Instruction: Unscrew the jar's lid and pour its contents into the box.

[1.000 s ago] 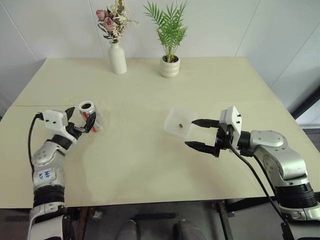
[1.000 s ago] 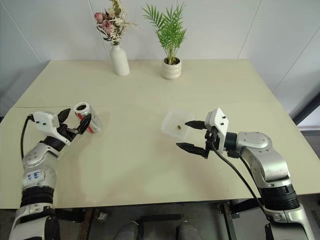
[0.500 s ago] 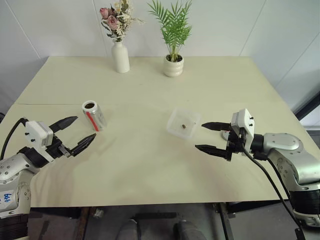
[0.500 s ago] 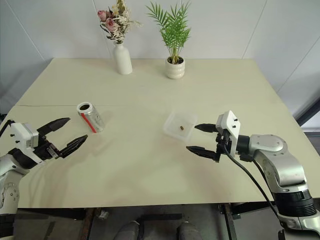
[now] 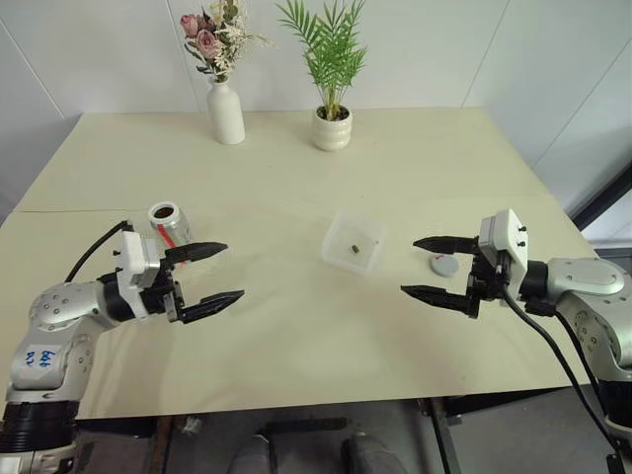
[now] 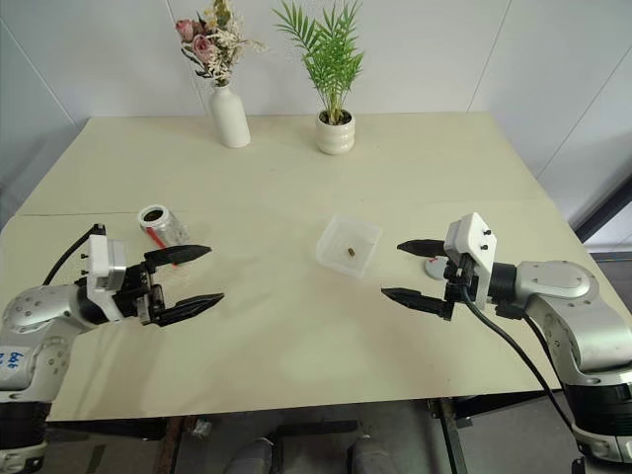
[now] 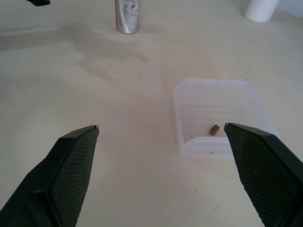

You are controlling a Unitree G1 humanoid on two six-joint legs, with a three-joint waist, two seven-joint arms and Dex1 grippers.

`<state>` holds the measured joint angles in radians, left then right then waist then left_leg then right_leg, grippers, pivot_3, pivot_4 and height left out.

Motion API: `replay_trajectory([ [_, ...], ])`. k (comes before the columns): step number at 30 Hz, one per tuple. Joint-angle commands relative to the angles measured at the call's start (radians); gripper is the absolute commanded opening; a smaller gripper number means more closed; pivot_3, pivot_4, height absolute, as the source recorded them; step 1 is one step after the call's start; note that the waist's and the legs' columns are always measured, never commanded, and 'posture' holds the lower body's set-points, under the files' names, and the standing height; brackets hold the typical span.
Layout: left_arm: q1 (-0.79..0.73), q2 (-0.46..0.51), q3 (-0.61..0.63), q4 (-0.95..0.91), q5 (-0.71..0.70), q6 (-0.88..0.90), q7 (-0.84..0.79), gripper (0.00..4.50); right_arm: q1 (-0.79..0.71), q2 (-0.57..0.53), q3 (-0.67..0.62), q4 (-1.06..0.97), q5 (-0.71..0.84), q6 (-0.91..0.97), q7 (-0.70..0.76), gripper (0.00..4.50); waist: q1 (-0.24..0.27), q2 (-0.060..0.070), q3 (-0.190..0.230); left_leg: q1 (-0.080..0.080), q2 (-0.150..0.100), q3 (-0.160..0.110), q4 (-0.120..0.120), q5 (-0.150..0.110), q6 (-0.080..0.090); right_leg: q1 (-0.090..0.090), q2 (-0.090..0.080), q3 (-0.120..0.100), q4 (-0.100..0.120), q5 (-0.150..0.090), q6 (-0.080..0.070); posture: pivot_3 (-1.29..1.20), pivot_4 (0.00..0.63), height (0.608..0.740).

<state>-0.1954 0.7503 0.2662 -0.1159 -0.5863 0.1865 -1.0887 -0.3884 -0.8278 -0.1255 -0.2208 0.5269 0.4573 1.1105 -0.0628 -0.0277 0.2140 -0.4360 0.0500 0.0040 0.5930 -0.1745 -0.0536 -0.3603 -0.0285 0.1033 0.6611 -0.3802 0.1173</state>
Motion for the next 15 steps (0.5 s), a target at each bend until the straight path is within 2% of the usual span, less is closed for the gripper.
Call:
replay_trajectory([
  [1, 0.029, 0.016, 0.035, -0.069, -0.024, 0.01, -0.001, 4.49, 0.0, -0.026, -0.021, -0.014, -0.003, -0.029, 0.018, 4.5, 0.004, 0.0, 0.0, 0.0, 0.0, 0.0, 0.0, 0.0, 0.0, 0.0, 0.0, 0.0, 0.0, 0.0, 0.0, 0.0, 0.15, 0.74],
  [15, 0.038, 0.047, 0.044, -0.051, 0.006, -0.007, -0.021, 4.49, 0.082, -0.028, -0.053, -0.023, -0.017, -0.066, -0.03, 4.5, 0.004, 0.0, 0.0, 0.0, 0.0, 0.0, 0.0, 0.0, 0.0, 0.0, 0.0, 0.0, 0.0, 0.0, 0.0, 0.0, 0.15, 0.74],
])
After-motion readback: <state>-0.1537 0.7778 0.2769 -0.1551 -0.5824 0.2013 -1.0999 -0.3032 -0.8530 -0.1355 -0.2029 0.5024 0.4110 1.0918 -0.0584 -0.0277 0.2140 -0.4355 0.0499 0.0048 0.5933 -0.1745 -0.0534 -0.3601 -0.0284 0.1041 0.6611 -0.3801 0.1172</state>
